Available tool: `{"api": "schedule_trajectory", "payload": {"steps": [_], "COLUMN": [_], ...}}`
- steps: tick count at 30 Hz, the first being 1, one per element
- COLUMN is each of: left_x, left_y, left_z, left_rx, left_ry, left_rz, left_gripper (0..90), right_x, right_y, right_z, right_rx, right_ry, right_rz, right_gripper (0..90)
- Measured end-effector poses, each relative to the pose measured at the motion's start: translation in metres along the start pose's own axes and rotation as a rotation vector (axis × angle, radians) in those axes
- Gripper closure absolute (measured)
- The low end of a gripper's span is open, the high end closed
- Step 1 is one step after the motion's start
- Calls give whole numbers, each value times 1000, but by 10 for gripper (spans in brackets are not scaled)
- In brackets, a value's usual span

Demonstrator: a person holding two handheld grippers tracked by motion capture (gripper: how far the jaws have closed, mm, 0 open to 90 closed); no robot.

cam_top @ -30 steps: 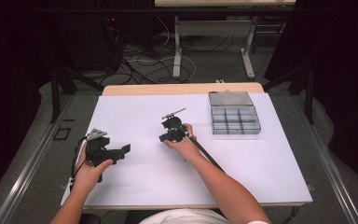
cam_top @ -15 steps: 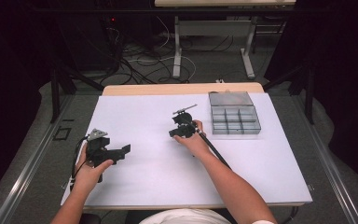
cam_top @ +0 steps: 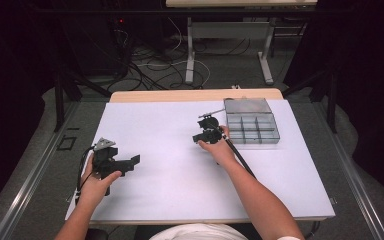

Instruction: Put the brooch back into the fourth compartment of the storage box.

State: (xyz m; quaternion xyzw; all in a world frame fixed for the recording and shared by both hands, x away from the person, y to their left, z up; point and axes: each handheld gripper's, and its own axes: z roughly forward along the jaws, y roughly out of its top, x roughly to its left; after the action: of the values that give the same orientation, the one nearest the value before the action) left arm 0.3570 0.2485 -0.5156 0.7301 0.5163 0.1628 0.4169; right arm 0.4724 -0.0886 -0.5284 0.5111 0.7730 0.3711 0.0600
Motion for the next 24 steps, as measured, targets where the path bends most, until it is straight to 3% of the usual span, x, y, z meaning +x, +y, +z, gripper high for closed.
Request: {"api": "schedule_trajectory", "payload": {"steps": [3,24], "left_x": [0,0], "left_y": [0,0], "left_z": [0,1], "left_rx": [0,2], "left_ry": [0,2], "left_rz": [0,-2], "left_gripper": [29,30], "right_x": [-5,-41], "right_y": [1,4], "right_z": [-5,-36], "right_rx": [20,-24], "right_ry": [-15,-62], "right_rz": [3,44], "right_gripper": [813,813]}}
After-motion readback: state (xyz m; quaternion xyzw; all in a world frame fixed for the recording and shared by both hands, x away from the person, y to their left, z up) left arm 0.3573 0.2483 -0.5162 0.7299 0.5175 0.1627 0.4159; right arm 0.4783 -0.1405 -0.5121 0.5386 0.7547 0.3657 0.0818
